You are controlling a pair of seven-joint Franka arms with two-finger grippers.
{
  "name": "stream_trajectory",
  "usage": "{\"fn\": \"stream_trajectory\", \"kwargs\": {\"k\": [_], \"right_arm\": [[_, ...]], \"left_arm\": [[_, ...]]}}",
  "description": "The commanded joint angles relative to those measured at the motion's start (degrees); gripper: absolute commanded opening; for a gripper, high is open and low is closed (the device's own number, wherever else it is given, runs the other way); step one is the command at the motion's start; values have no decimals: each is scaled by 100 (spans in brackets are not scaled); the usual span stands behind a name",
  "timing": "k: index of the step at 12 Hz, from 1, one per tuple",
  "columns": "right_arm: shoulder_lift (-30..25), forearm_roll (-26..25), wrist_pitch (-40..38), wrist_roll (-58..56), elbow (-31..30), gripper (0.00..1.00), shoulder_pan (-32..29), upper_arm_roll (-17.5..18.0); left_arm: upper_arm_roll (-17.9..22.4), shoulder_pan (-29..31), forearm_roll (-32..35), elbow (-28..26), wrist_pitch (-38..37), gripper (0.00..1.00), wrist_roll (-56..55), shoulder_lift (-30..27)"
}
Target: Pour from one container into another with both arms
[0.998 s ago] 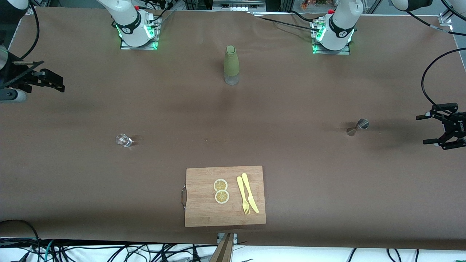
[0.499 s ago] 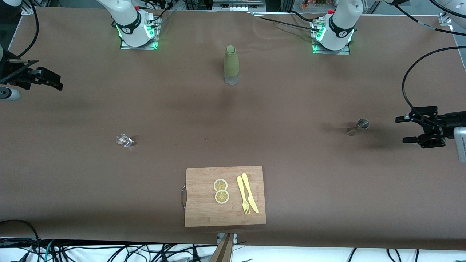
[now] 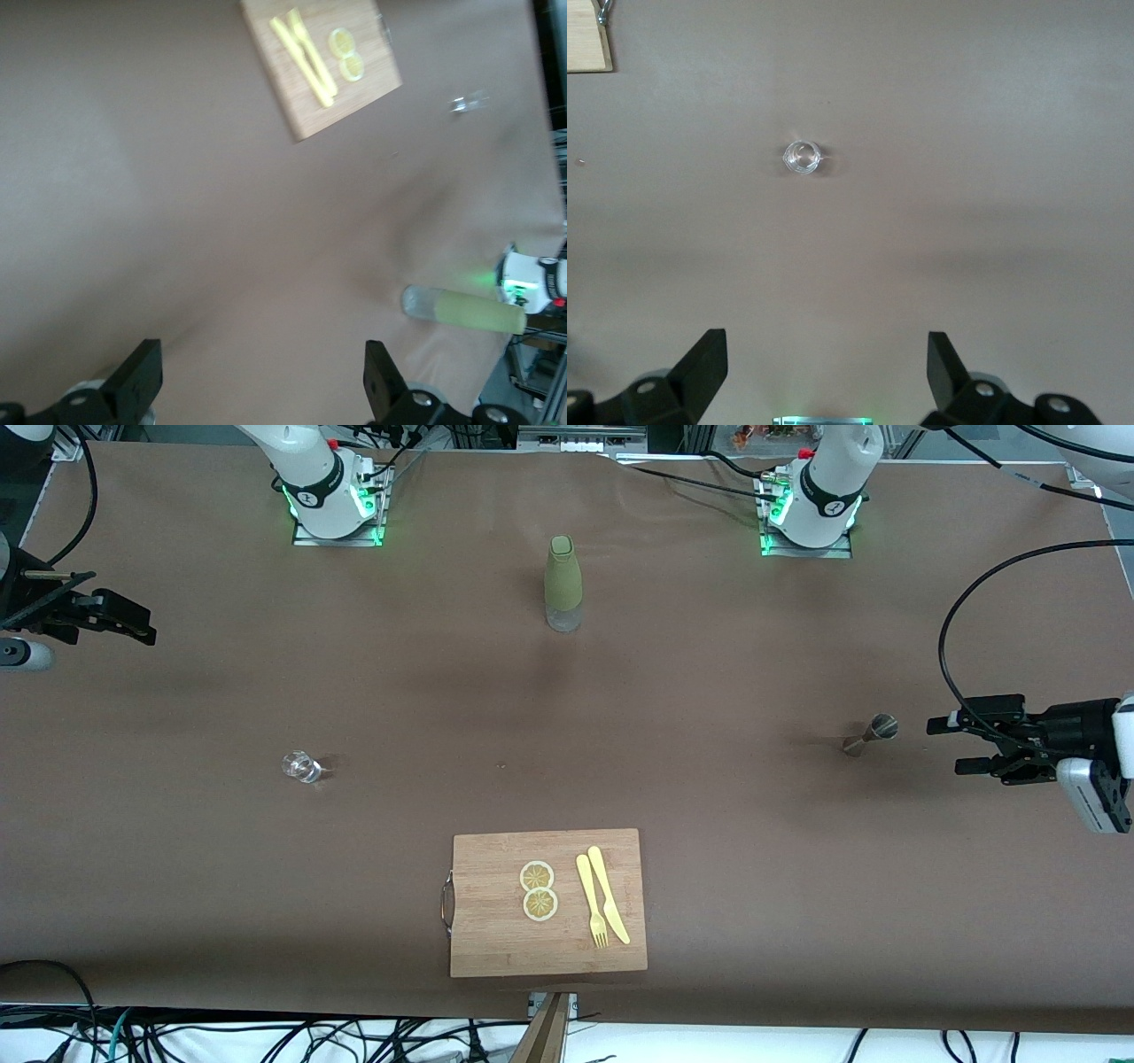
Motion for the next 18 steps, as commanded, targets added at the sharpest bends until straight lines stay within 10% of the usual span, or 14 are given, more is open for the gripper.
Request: {"fn": "stream_trajectory", "kwargs": {"k": [1,7,18], "right_arm": [[-16,80,-34,82,34,100,-15,-3],[37,98,-25,82,166,100,-7,-3],[45,98,46,73,157,100,-15,-3]], "left_arm": [[-789,216,952,138,315,100,-824,-333],[-3690,1473,3922,42,923,100,-3407,-1063],[-3684,1254,4902,-794,668,100,-4606,-2039]]}}
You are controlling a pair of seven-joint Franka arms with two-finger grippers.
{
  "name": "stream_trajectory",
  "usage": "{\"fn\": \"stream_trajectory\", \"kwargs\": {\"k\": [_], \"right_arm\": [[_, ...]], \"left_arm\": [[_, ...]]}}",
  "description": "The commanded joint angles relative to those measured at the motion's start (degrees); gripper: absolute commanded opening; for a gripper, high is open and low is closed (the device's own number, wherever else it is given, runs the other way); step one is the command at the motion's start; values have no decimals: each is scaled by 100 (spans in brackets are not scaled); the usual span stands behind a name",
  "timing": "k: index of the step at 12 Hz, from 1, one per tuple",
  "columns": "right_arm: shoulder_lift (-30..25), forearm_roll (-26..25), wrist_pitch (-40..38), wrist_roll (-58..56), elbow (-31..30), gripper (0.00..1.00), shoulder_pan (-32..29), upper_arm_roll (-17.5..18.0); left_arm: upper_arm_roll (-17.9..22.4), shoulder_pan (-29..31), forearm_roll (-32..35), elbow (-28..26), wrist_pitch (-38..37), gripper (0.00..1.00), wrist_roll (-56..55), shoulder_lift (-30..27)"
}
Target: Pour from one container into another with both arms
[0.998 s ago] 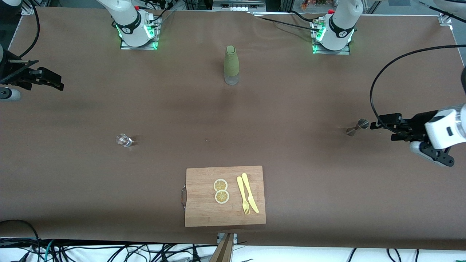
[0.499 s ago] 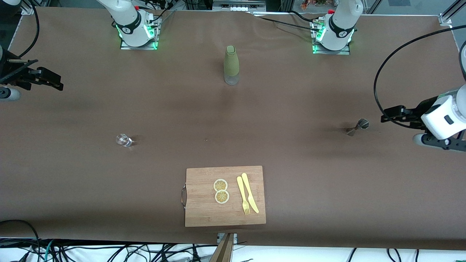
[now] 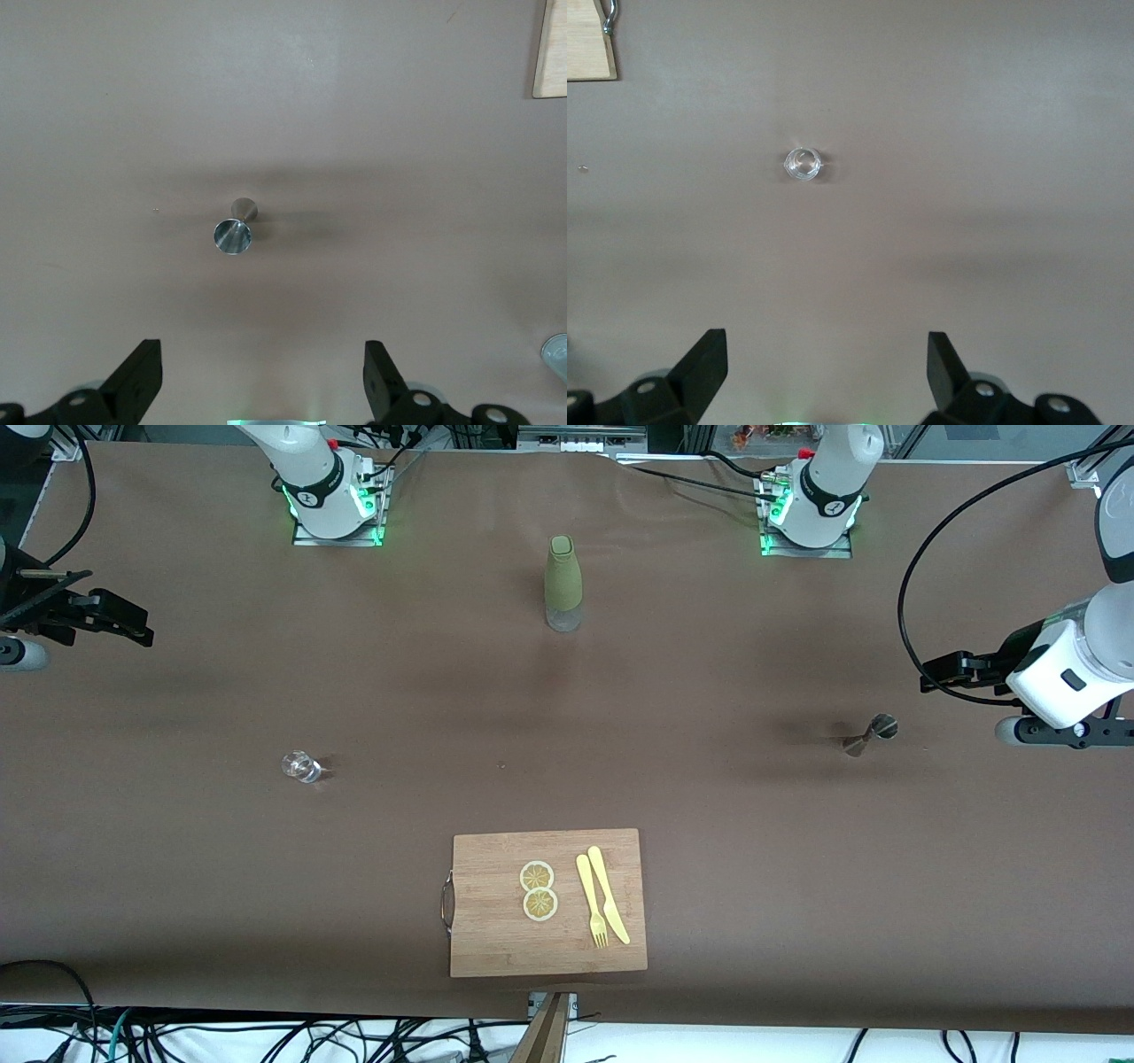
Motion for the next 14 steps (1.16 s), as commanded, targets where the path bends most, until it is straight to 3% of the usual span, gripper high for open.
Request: {"fn": "stream_trajectory", "kwargs": {"k": [1,12,14], "right_arm": [[36,85,-8,72,124,100,-17,-3],[36,94,36,46,97,100,-17,-12],[35,94,97,46,80,100,-25,-21]], "left_arm": [[49,58,214,-74,3,100,-52,-144],[14,50,-31,190,-15,100,-290,-433],[319,-326,4,164,-85,100,-316,-539]]}}
